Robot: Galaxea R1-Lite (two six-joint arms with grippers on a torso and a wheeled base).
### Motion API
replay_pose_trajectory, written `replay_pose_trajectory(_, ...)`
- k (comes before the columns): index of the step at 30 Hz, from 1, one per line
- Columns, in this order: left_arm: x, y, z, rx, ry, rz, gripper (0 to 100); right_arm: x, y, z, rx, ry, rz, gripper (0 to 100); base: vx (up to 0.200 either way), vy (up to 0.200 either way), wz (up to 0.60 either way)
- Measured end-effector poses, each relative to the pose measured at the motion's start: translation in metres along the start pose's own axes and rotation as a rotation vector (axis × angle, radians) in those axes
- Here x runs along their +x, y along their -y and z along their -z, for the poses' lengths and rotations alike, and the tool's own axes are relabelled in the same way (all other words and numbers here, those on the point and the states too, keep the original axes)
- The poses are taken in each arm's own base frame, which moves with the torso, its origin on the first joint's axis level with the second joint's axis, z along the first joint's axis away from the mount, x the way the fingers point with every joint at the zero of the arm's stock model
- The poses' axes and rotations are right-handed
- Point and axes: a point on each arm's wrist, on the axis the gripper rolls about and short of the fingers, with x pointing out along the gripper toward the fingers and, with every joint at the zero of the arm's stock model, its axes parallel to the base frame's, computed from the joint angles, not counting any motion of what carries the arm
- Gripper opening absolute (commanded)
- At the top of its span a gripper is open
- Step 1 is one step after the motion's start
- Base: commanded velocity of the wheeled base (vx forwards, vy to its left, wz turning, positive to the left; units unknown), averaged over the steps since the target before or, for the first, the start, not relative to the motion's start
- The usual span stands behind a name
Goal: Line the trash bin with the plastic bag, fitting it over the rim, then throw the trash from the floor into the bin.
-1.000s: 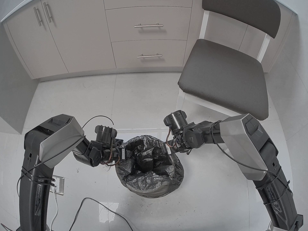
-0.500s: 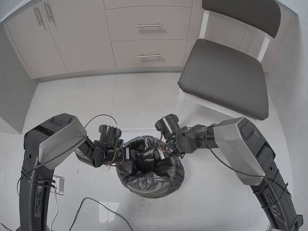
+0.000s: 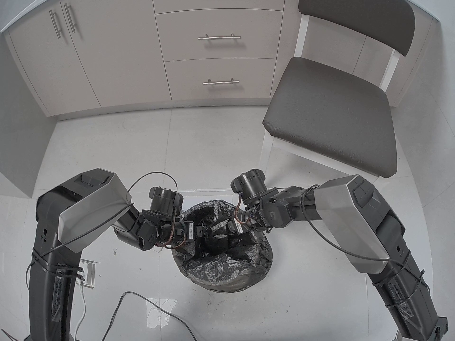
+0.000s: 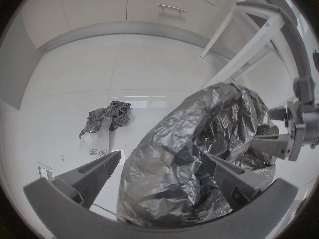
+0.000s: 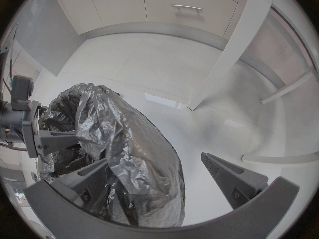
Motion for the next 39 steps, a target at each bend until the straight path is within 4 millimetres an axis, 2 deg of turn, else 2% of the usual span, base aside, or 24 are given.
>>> replay_pose_trajectory(7,0.006,-0.001,0.008,0.077,-0.009,-0.047,100,-0.005,0.003,-0.006,0.0,0.019,0.003,100,0.0,0.0,0.0)
replay_pose_trajectory(17,0.011,0.001,0.012,0.083,-0.012,-0.051,100,-0.013,0.012,-0.015,0.016,0.042,0.009,100,0.0,0.0,0.0)
replay_pose_trajectory(26,0.01,0.001,0.011,0.076,-0.01,-0.047,100,-0.022,0.007,-0.008,-0.018,-0.056,0.009,100,0.0,0.0,0.0)
replay_pose_trajectory(32,0.01,0.001,0.01,0.076,-0.008,-0.045,100,-0.051,-0.008,-0.003,-0.087,-0.19,-0.026,100,0.0,0.0,0.0)
replay_pose_trajectory(39,0.01,0.001,0.01,0.076,-0.008,-0.044,100,-0.087,-0.035,-0.004,-0.121,-0.235,-0.102,100,0.0,0.0,0.0)
